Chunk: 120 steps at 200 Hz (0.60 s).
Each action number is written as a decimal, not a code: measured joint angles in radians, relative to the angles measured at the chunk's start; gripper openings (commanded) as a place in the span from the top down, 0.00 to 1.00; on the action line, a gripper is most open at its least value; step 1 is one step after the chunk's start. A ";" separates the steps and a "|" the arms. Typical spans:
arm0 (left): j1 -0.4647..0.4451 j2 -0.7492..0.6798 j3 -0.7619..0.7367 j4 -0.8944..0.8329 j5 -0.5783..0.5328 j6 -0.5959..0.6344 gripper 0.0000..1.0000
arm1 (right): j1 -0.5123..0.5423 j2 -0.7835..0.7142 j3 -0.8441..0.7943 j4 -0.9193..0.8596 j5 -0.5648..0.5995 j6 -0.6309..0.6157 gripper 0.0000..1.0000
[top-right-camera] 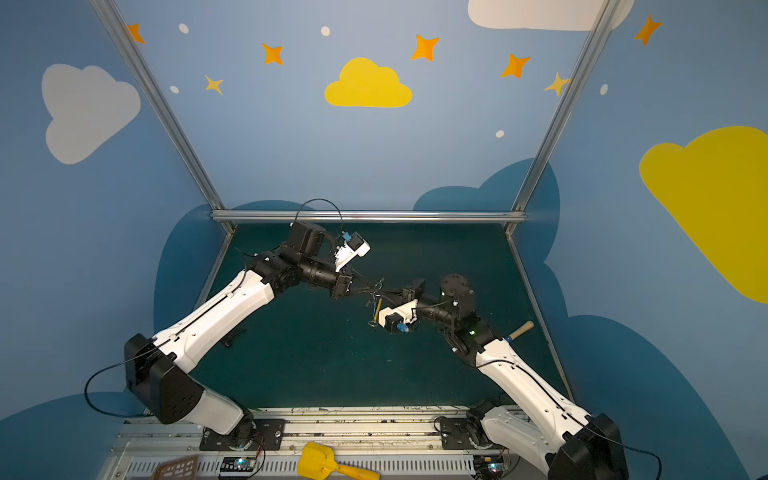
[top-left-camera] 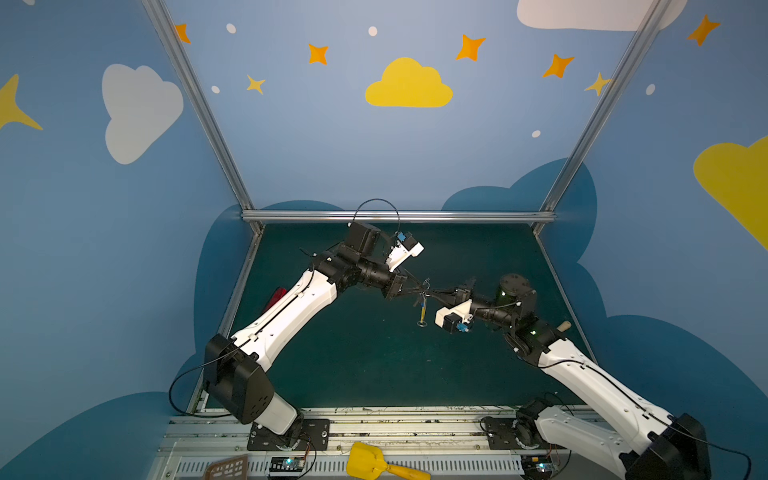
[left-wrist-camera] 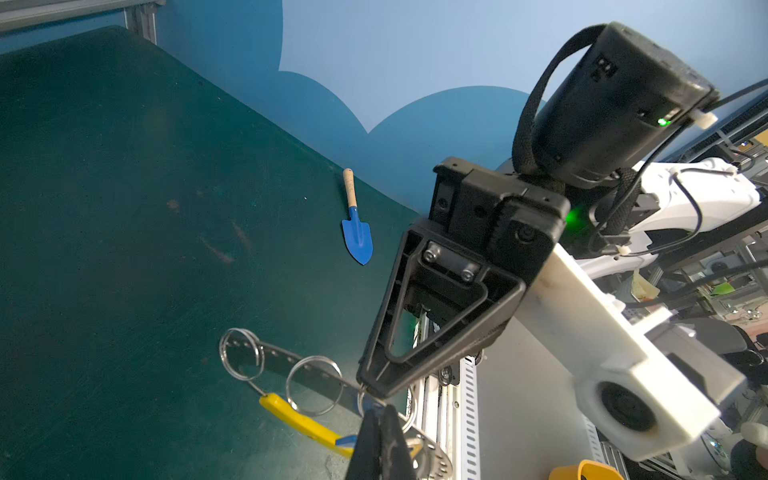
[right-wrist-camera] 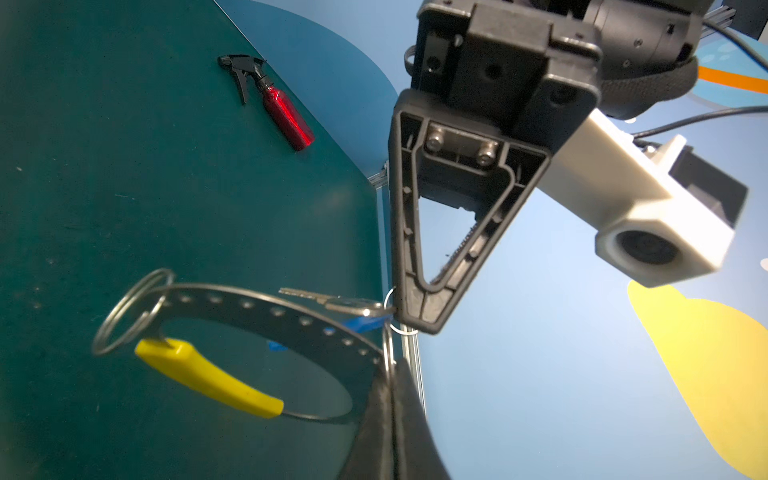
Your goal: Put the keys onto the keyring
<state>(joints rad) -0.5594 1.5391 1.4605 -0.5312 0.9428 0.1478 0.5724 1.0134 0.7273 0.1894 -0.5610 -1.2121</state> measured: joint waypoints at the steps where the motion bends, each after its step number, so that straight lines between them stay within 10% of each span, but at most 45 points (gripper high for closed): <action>1: 0.000 0.000 0.000 0.000 0.000 0.000 0.96 | 0.000 0.000 0.000 0.000 0.000 0.000 1.00; 120: -0.002 0.000 0.011 -0.003 -0.021 -0.005 0.96 | 0.000 0.001 0.000 0.002 0.021 0.000 1.00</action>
<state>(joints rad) -0.5613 1.5391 1.4719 -0.5339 0.9215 0.1425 0.5724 1.0142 0.7273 0.1909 -0.5404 -1.2121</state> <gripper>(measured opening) 0.047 0.054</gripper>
